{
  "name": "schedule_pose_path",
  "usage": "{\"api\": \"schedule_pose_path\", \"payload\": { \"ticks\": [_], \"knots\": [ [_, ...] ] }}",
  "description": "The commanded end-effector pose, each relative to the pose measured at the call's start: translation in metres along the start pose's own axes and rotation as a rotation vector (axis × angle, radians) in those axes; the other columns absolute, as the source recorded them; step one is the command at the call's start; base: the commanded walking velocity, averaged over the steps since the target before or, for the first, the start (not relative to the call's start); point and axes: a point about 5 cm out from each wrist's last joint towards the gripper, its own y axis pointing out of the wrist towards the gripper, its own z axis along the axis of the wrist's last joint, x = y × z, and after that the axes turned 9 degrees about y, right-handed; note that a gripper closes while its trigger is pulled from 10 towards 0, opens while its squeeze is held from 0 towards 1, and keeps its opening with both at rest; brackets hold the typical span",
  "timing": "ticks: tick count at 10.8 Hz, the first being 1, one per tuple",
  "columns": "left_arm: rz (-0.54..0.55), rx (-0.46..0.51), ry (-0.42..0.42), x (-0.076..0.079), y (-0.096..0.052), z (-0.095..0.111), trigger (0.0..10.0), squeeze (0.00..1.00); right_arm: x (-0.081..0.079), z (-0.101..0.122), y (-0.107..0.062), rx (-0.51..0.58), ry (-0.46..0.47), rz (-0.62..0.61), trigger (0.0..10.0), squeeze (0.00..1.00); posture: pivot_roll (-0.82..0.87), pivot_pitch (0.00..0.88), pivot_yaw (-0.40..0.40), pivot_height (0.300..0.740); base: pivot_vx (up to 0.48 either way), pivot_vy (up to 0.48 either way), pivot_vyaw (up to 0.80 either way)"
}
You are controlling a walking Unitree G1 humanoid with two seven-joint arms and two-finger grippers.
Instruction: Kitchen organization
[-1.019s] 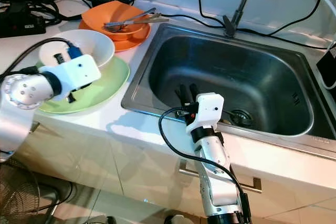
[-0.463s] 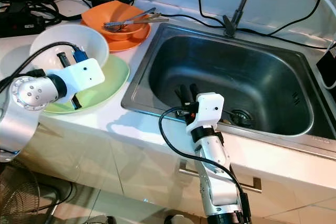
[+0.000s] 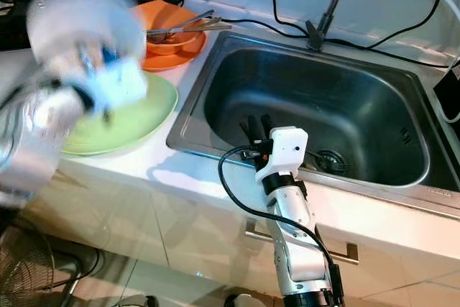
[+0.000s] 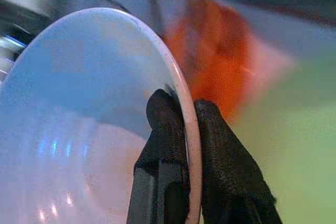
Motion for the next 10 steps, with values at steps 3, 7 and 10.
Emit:
{"api": "schedule_pose_path", "payload": {
  "ticks": [3, 7, 10],
  "knots": [
    [0.175, 0.210, 0.016, -0.017, 0.000, 0.041, 10.0, 0.00, 0.009, -0.006, 0.000, -0.046, -0.001, -0.039, 10.0, 0.00, 0.05, 0.085, -0.081, 0.740, 0.000, 0.000, 0.00],
    [0.064, 0.459, -0.021, 0.020, 0.000, 0.088, 10.0, 0.00, 0.031, 0.057, 0.038, 0.121, 0.076, -0.115, 10.0, 1.00, 0.03, 0.074, -0.077, 0.740, 0.000, 0.000, 0.00],
    [0.018, 0.500, -0.004, 0.030, 0.004, 0.095, 10.0, 0.00, 0.035, 0.103, 0.055, 0.208, 0.171, -0.100, 10.0, 1.00, 0.03, 0.062, -0.077, 0.740, 0.000, 0.000, 0.00]
  ]
}}
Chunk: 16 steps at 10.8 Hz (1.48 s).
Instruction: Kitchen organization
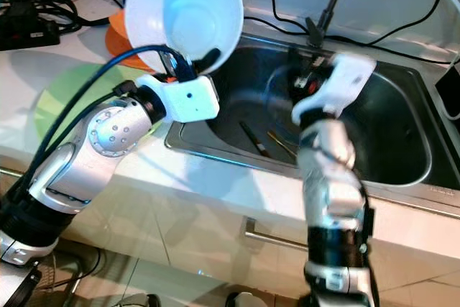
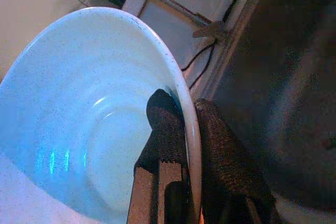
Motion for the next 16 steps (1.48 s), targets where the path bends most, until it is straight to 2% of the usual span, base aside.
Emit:
{"api": "schedule_pose_path", "payload": {
  "ticks": [1, 2, 5, 6, 16],
  "knots": [
    [-0.011, 0.041, 0.025, 0.000, 0.003, 0.008, 10.0, 0.00, 0.000, 0.008, 0.001, 0.010, 0.021, 0.007, 10.0, 0.10, 0.03, 0.062, -0.077, 0.740, 0.000, 0.000, 0.00],
    [-0.060, 0.047, 0.027, 0.012, 0.005, 0.008, 10.0, 0.00, -0.010, 0.014, 0.004, -0.033, 0.074, 0.064, 10.0, 0.00, 0.03, 0.056, -0.076, 0.740, 0.000, 0.000, 0.00],
    [-0.094, 0.059, 0.019, 0.022, 0.008, 0.009, 10.0, 0.00, -0.025, 0.025, 0.003, -0.088, 0.146, 0.187, 10.0, 0.00, 0.02, 0.047, -0.070, 0.740, 0.000, 0.000, 0.00],
    [-0.109, 0.060, 0.016, 0.025, 0.009, 0.009, 10.0, 0.00, -0.024, 0.029, 0.003, -0.092, 0.149, 0.193, 10.0, 0.00, 0.02, 0.043, -0.067, 0.740, 0.000, 0.000, 0.00],
    [-0.129, 0.117, 0.040, 0.027, 0.009, 0.016, 10.0, 0.00, -0.036, 0.019, -0.006, -0.186, 0.202, 0.259, 10.0, 0.00, 0.03, 0.037, -0.068, 0.740, 0.000, 0.000, 0.00]
  ]
}}
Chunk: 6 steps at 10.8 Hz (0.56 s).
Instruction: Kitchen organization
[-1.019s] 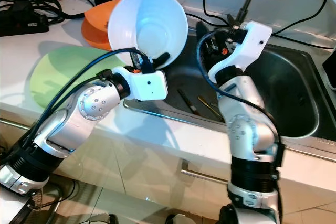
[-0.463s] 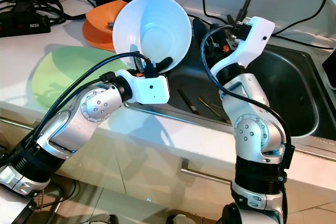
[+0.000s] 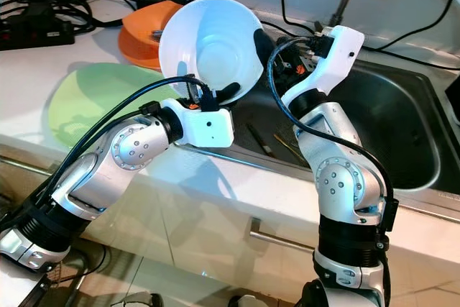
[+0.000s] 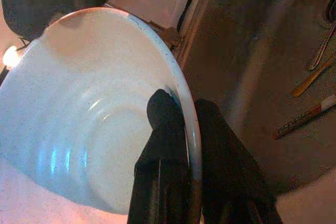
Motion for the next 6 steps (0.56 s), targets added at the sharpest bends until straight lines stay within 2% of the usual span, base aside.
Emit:
{"api": "schedule_pose_path", "payload": {
  "ticks": [1, 5, 6],
  "knots": [
    [0.021, 0.029, 0.032, -0.0056, 0.0002, 0.0061, 10.0, 0.00, -0.0034, -0.0003, -0.0028, -0.005, -0.003, 0.013, 10.0, 0.00, 0.03, 0.040, -0.067, 0.740, 0.000, 0.000, 0.00],
    [0.049, 0.042, 0.048, -0.0100, -0.0003, 0.0080, 10.0, 0.00, -0.0030, -0.0069, -0.0031, -0.029, -0.004, 0.004, 10.0, 0.00, 0.03, 0.057, -0.072, 0.740, 0.000, 0.000, 0.00],
    [0.052, 0.051, 0.047, -0.0099, -0.0006, 0.0093, 10.0, 0.00, -0.0027, -0.0082, -0.0031, -0.033, -0.004, 0.002, 7.3, 0.00, 0.03, 0.059, -0.072, 0.740, 0.000, 0.000, 0.00]
  ]
}}
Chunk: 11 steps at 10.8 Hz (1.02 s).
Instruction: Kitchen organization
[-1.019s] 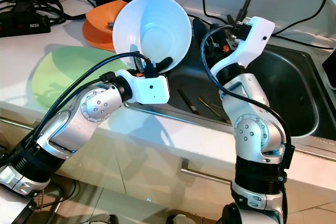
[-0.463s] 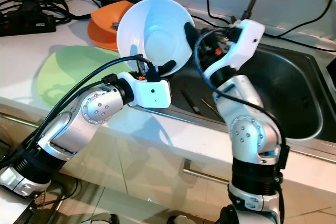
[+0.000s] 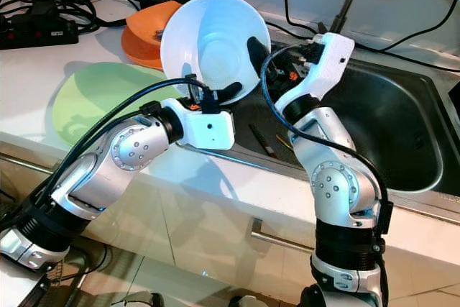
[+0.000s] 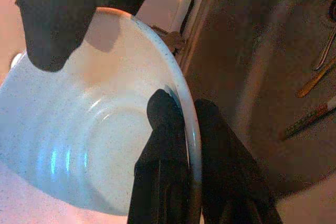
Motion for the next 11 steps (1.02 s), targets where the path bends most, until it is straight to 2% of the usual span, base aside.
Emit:
{"api": "schedule_pose_path", "payload": {
  "ticks": [1, 10, 11],
  "knots": [
    [0.041, 0.029, 0.024, -0.0094, -0.0007, 0.0057, 10.0, 0.00, -0.0007, 0.0000, -0.0020, -0.004, -0.011, -0.004, 0.0, 0.00, 0.03, 0.061, -0.073, 0.740, 0.000, 0.000, 0.00],
    [0.065, 0.020, 0.034, -0.0143, -0.0011, 0.0034, 10.0, 0.00, 0.0003, -0.0048, -0.0014, -0.016, -0.004, -0.013, 0.0, 0.00, 0.03, 0.079, -0.075, 0.740, 0.000, 0.000, 0.00],
    [0.070, 0.022, 0.025, -0.0152, -0.0010, 0.0032, 10.0, 1.00, 0.0001, -0.0051, -0.0012, -0.017, -0.002, -0.011, 0.0, 0.00, 0.03, 0.081, -0.075, 0.740, 0.000, 0.000, 0.00]
  ]
}}
